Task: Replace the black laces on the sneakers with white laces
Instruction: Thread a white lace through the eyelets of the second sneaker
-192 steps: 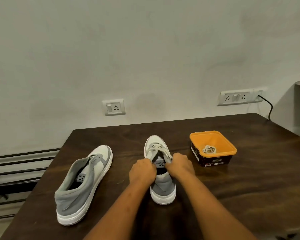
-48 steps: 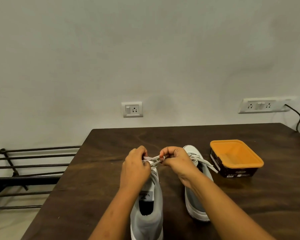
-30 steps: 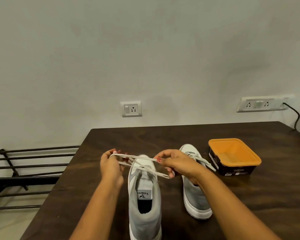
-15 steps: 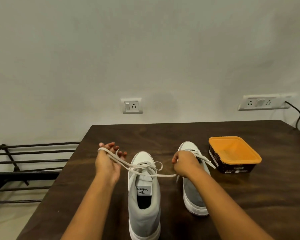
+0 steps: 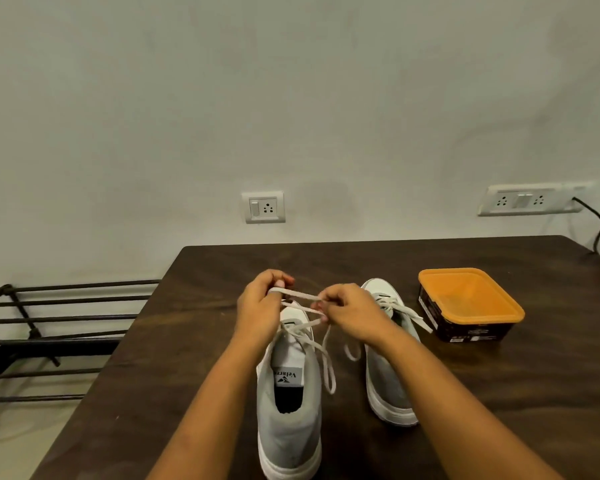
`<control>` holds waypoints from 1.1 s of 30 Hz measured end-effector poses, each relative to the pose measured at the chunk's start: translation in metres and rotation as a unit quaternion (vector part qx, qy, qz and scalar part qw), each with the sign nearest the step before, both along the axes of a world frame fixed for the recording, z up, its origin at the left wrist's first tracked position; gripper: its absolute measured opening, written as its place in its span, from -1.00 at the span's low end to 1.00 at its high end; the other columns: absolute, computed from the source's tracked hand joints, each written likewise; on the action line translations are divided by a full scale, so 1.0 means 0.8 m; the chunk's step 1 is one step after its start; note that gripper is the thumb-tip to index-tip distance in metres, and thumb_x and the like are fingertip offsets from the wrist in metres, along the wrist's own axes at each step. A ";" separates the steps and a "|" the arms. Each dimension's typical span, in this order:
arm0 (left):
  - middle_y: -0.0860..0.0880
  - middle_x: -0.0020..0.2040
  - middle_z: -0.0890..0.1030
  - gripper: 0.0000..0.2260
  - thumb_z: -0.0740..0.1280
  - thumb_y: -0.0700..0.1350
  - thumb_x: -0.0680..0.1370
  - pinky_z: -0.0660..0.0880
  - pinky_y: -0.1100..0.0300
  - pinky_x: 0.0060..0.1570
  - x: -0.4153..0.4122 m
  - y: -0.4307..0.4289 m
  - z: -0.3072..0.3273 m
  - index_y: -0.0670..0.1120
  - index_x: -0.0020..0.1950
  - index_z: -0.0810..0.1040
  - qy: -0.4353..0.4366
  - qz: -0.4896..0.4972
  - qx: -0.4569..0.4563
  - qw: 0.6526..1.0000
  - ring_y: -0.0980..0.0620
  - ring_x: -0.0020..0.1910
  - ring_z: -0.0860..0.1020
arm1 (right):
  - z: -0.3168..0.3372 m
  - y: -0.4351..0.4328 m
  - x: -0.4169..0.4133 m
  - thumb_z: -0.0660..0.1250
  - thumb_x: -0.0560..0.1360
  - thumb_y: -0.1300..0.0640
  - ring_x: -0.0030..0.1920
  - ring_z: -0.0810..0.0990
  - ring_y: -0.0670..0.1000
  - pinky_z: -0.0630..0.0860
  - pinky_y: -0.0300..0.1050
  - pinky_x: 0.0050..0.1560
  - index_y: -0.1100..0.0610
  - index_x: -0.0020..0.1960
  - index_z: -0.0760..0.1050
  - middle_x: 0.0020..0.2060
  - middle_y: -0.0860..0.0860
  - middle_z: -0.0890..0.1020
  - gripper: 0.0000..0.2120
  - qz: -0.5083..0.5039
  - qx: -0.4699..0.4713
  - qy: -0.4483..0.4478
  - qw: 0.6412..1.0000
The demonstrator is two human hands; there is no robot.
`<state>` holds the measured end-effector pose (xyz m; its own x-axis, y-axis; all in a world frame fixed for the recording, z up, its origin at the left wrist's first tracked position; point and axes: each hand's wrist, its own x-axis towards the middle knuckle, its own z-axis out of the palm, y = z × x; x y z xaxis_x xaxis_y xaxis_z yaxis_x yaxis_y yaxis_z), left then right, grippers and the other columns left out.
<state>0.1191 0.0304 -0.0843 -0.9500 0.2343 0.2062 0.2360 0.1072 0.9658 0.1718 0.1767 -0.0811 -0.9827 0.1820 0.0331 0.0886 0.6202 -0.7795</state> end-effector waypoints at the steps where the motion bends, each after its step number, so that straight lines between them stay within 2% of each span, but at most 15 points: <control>1: -0.01 -0.18 0.60 -0.74 0.19 -0.36 0.53 0.49 0.33 -0.27 -0.004 -0.007 -0.002 -0.07 -0.16 0.57 0.024 0.027 -0.045 0.998 0.04 -0.21 0.55 | 0.001 0.009 0.001 0.25 0.57 0.19 -0.30 0.53 -0.08 0.49 -0.12 -0.16 0.05 -0.17 0.60 -0.37 -0.06 0.58 -0.79 -0.030 0.016 -0.005 0.999; 3: 0.01 -0.18 0.59 -0.78 0.23 -0.36 0.51 0.40 0.47 -0.32 -0.011 -0.023 -0.006 -0.07 -0.13 0.57 0.074 0.071 -0.126 0.987 0.14 -0.26 0.50 | -0.001 0.029 0.004 0.21 0.57 0.21 -0.25 0.59 -0.03 0.55 -0.10 -0.09 0.02 -0.23 0.55 -0.38 -0.05 0.58 -0.74 -0.087 0.059 -0.038 0.994; 5: 0.01 -0.19 0.59 -0.81 0.26 -0.33 0.51 0.41 0.47 -0.33 -0.016 -0.034 -0.008 -0.06 -0.13 0.57 0.084 0.074 -0.158 0.981 0.17 -0.27 0.49 | 0.000 0.045 0.011 0.18 0.58 0.26 -0.28 0.60 0.02 0.59 -0.10 -0.13 0.05 -0.24 0.53 -0.42 -0.01 0.58 -0.71 -0.068 0.043 -0.118 0.990; 7: -0.04 -0.20 0.61 -0.82 0.26 -0.27 0.54 0.50 0.26 -0.23 -0.015 -0.033 -0.007 -0.05 -0.17 0.57 0.054 0.022 -0.134 0.989 0.06 -0.25 0.52 | 0.006 0.044 0.022 0.19 0.57 0.31 -0.20 0.59 0.00 0.53 -0.21 -0.15 0.15 -0.11 0.61 -0.33 0.01 0.63 -0.76 0.035 0.043 -0.227 0.972; 9: -0.10 -0.24 0.61 -0.82 0.26 -0.20 0.57 0.51 0.05 -0.21 -0.002 -0.023 -0.004 -0.07 -0.20 0.57 0.034 -0.055 -0.102 0.993 -0.02 -0.27 0.52 | 0.010 0.036 0.027 0.22 0.54 0.32 -0.04 0.55 -0.05 0.48 -0.24 -0.05 0.20 0.08 0.63 -0.07 0.00 0.65 -0.76 0.100 0.132 -0.273 0.948; 11: -0.13 -0.28 0.60 -0.81 0.26 -0.11 0.58 0.50 -0.01 -0.24 0.013 -0.005 -0.004 -0.05 -0.21 0.57 0.069 -0.107 -0.119 0.985 -0.08 -0.30 0.53 | 0.013 0.023 0.024 0.16 0.55 0.35 0.10 0.57 -0.01 0.49 -0.19 0.14 0.17 0.18 0.60 0.12 0.01 0.64 -0.67 0.080 0.139 -0.200 0.966; 13: -0.09 -0.32 0.58 -0.82 0.29 -0.01 0.55 0.48 -0.02 -0.27 0.027 0.012 -0.004 -0.01 -0.23 0.56 0.128 -0.131 -0.134 0.974 -0.10 -0.31 0.53 | 0.015 0.012 0.021 0.14 0.56 0.35 0.08 0.62 0.04 0.54 -0.04 0.18 0.15 0.13 0.60 0.06 0.09 0.66 -0.68 0.053 -0.030 -0.102 0.993; 15: -0.04 -0.38 0.50 -0.78 0.32 0.05 0.48 0.43 0.08 -0.34 0.035 0.023 -0.004 -0.05 -0.28 0.50 0.174 -0.126 -0.118 0.969 -0.01 -0.38 0.46 | 0.020 0.003 0.026 0.12 0.58 0.33 -0.16 0.64 -0.07 0.60 -0.16 -0.11 0.13 -0.01 0.57 -0.13 0.06 0.65 -0.74 0.068 -0.211 -0.092 0.971; 17: -0.01 -0.43 0.45 -0.75 0.36 0.04 0.44 0.37 0.22 -0.39 0.040 0.027 -0.002 -0.06 -0.35 0.45 0.188 -0.132 -0.087 0.969 0.10 -0.42 0.40 | 0.022 -0.001 0.032 0.10 0.58 0.34 -0.28 0.60 -0.13 0.55 -0.23 -0.25 0.11 0.01 0.52 -0.18 0.04 0.60 -0.74 0.102 -0.269 -0.108 0.952; 20: -0.01 -0.43 0.45 -0.74 0.39 0.08 0.40 0.38 0.22 -0.38 0.044 0.026 -0.002 -0.04 -0.36 0.45 0.180 -0.172 -0.059 0.967 0.13 -0.42 0.40 | 0.015 0.006 0.028 0.14 0.58 0.33 0.02 0.64 0.05 0.58 -0.06 0.03 -0.01 0.36 0.38 0.07 0.14 0.62 -0.58 0.099 -0.329 -0.088 0.935; 23: -0.08 -0.40 0.47 -0.74 0.41 0.04 0.39 0.39 0.16 -0.37 0.048 0.027 -0.004 -0.10 -0.33 0.46 0.188 -0.198 -0.062 0.960 0.01 -0.40 0.41 | 0.016 0.011 0.023 0.13 0.58 0.32 0.11 0.59 0.17 0.53 0.01 0.10 -0.06 0.39 0.36 0.09 0.15 0.62 -0.54 0.057 -0.406 -0.080 0.909; 26: -0.06 -0.43 0.47 -0.83 0.42 -0.10 0.38 0.37 0.23 -0.40 0.056 0.031 -0.006 -0.10 -0.33 0.48 0.190 -0.220 -0.092 0.952 0.07 -0.44 0.38 | 0.015 0.013 0.019 0.24 0.58 0.26 -0.15 0.62 0.04 0.57 -0.14 -0.15 0.14 0.17 0.55 -0.11 0.14 0.63 -0.79 0.030 -0.366 -0.038 0.929; 29: 0.09 -0.45 0.46 -0.87 0.39 -0.17 0.38 0.40 0.23 -0.37 0.061 0.036 -0.011 0.00 -0.31 0.49 0.136 -0.278 -0.119 0.943 0.15 -0.44 0.40 | 0.010 0.016 0.018 0.32 0.55 0.20 -0.36 0.55 -0.05 0.52 -0.22 -0.33 0.22 -0.06 0.54 -0.32 0.09 0.58 -0.92 -0.016 -0.295 -0.001 0.955; 31: 0.11 -0.40 0.50 -0.86 0.42 -0.18 0.39 0.46 0.24 -0.32 0.063 0.037 -0.011 0.03 -0.28 0.52 0.106 -0.309 -0.148 0.933 0.16 -0.39 0.44 | 0.006 0.020 0.019 0.34 0.54 0.21 -0.36 0.59 -0.05 0.53 -0.23 -0.35 0.21 -0.04 0.48 -0.31 0.08 0.62 -0.93 -0.023 -0.309 -0.015 0.951; 33: -0.04 -0.28 0.60 -0.91 0.43 -0.18 0.40 0.55 0.13 -0.20 0.061 0.034 -0.010 0.00 -0.18 0.58 0.074 -0.346 -0.170 0.920 0.07 -0.32 0.53 | 0.002 0.020 0.021 0.35 0.53 0.23 -0.40 0.61 -0.11 0.50 -0.26 -0.37 0.18 0.08 0.44 -0.39 0.00 0.64 -0.84 -0.028 -0.262 -0.036 0.964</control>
<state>0.1682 0.0579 -0.0924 -0.5160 0.8474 0.1250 0.4876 0.1706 0.8562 0.1889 0.1931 -0.0792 -0.9674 0.2080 -0.1448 0.1753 0.1363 -0.9750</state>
